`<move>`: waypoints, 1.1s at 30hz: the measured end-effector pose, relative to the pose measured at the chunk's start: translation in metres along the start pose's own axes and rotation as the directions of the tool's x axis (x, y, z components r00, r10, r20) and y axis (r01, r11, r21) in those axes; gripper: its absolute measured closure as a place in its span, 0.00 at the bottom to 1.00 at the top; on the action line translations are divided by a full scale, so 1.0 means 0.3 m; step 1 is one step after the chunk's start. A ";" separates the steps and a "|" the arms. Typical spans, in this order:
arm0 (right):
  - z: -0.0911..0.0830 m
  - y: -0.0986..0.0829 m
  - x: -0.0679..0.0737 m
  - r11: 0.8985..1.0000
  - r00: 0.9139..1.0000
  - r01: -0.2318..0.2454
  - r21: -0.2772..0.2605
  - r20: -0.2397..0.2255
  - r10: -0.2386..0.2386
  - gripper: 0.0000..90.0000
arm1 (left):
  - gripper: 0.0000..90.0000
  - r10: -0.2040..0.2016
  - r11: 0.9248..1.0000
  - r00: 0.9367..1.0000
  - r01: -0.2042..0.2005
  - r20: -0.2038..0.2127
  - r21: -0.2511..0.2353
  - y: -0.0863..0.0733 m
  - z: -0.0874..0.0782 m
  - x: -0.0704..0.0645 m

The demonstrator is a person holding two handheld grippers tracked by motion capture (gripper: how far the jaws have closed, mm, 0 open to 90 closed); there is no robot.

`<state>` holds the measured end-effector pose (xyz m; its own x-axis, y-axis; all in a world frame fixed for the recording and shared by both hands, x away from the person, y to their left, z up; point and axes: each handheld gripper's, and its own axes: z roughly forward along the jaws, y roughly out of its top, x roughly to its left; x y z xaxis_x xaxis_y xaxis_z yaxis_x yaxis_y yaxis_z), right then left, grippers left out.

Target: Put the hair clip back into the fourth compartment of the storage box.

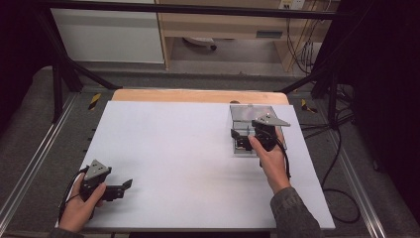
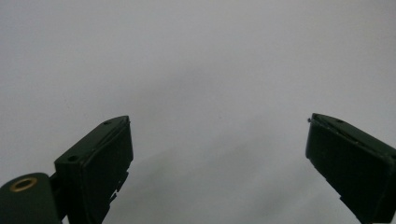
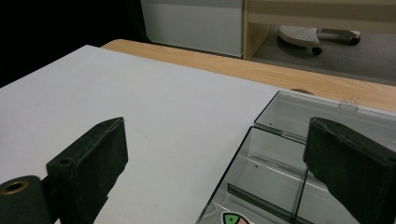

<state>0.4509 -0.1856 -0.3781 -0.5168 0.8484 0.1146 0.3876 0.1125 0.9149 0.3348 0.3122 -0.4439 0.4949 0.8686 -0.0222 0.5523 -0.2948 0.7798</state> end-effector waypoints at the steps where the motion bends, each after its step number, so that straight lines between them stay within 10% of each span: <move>1: -0.006 0.001 0.000 1.000 1.000 0.001 -0.002 -0.005 -0.001 0.08 | 0.08 -0.002 1.000 1.000 0.002 0.002 -0.002 0.000 0.000 0.000; 33: -0.348 -0.183 -0.090 0.991 0.996 -0.048 -0.121 0.072 0.057 0.05 | 0.08 -0.049 0.990 0.998 0.054 0.041 -0.132 0.016 -0.039 -0.011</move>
<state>0.3639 -0.2687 -0.3910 -0.4371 0.8887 0.1385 0.3166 0.0080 0.9485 0.3281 0.3126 -0.4327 0.4946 0.8648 -0.0863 0.4849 -0.1921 0.8532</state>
